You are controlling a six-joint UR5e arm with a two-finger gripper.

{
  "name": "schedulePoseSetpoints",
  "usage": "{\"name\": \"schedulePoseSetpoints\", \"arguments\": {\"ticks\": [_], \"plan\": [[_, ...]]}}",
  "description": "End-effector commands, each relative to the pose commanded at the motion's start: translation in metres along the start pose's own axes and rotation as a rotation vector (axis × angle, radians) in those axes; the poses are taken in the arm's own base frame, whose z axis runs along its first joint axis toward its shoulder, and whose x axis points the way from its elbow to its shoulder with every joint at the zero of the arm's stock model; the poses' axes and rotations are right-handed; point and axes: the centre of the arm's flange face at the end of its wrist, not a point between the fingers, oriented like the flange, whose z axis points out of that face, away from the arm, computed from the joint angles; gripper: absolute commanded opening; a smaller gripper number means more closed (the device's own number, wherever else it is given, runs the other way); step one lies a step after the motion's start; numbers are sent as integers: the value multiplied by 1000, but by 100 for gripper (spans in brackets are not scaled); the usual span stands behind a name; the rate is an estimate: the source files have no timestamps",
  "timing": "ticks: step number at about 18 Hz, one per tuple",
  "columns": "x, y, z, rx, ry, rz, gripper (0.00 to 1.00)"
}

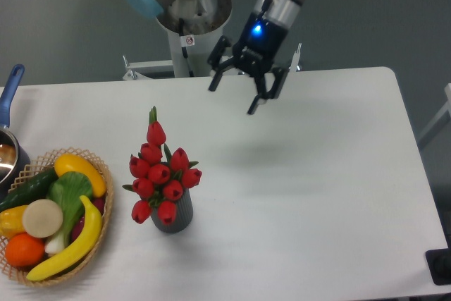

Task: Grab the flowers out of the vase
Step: 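Swing the open gripper toward the red tulip bouquet in the vase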

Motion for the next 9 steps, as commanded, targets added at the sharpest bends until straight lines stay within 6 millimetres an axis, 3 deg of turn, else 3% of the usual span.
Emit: {"name": "schedulePoseSetpoints", "arguments": {"ticks": [4,7,9], "plan": [[2,-2,16,24,35,8,100],[-10,-2,23,82,30,29,100],[-18,0,39,103,30,67,100]]}}
